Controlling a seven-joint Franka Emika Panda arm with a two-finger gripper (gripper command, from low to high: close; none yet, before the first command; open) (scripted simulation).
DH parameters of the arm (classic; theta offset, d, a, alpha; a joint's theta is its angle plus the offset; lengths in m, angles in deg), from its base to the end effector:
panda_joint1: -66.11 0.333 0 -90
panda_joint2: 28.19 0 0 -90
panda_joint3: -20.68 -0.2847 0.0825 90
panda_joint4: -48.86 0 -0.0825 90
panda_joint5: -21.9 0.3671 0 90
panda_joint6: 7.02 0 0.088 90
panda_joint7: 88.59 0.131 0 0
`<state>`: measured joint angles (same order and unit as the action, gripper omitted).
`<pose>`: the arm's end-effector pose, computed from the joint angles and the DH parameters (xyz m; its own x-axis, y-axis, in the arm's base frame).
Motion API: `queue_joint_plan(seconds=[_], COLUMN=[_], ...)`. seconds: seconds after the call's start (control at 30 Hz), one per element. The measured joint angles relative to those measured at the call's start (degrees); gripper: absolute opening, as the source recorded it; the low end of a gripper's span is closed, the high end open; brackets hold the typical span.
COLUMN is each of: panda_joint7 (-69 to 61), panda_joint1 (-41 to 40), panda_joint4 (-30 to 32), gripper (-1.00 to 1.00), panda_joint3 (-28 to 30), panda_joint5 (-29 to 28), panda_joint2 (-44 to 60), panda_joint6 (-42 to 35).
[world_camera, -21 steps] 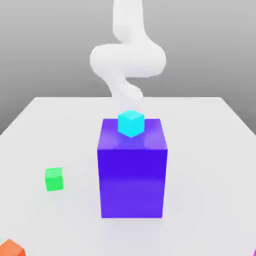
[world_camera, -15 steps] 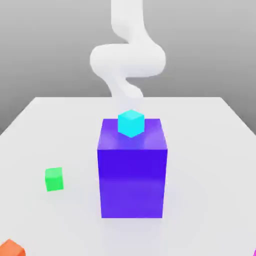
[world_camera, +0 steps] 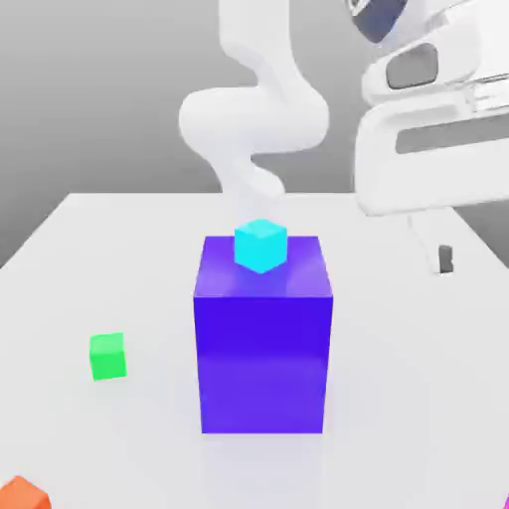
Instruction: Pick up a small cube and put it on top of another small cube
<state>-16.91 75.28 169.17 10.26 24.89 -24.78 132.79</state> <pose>0.5381 0.1918 0.3762 0.5804 -0.8136 0.0356 -0.7758 -0.5656 -0.2798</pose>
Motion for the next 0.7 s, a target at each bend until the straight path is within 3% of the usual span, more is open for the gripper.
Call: queue_joint_plan(seconds=[0.4, 0.53, 0.57, 0.7], panda_joint7=[19.9, 22.3, 22.5, 22.4], panda_joint1=[11.2, 13.3, 13.6, 13.6], panda_joint4=[-5.8, -7.9, -8.2, -8.2], gripper=[0.0, 0.0, -1.0, -1.0], panda_joint3=[2.3, 3.9, 4.1, 4.1], panda_joint5=[-8.9, -10.5, -10.7, -10.6], panda_joint2=[24.9, 33.2, 34.6, 34.6], panda_joint6=[4.1, 8.9, 10.0, 10.1])
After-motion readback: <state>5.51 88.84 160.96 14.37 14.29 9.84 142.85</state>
